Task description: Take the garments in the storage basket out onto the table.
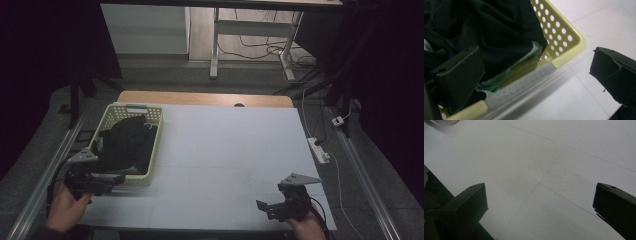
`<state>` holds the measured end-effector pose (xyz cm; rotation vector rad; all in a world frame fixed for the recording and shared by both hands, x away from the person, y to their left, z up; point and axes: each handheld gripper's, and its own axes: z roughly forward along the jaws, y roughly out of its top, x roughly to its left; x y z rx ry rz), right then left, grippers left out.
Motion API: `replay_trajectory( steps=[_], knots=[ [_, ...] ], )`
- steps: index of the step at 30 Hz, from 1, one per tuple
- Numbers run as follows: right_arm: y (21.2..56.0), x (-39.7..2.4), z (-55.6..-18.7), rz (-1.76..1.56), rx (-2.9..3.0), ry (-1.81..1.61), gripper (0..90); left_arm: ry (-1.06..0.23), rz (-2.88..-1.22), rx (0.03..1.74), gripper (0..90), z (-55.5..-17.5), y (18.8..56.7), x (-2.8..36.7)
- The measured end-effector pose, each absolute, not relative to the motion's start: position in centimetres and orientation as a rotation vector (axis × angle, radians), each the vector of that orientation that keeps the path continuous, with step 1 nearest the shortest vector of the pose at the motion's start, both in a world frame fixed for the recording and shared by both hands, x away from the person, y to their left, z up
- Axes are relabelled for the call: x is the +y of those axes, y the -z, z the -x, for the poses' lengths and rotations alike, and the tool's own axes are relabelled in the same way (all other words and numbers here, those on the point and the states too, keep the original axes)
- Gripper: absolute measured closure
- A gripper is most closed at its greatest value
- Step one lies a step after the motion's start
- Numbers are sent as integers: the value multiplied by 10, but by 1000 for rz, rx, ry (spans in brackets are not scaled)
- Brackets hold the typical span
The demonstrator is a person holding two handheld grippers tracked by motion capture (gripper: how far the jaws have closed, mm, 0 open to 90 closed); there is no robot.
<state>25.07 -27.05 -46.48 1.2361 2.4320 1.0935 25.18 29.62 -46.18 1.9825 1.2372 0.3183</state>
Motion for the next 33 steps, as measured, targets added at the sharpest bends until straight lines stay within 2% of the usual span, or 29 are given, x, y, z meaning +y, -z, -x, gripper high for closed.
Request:
replay_trajectory(
  steps=[21, 33],
  knots=[
    [465, -270, -251, -1238, 2440, -1083, 0, -347, -2044, 1292, 1, -320, 455, 287],
    [466, -270, -252, -1240, 2447, -1083, 0, -348, -2114, 1368, 1, -367, 464, 283]
  ],
)
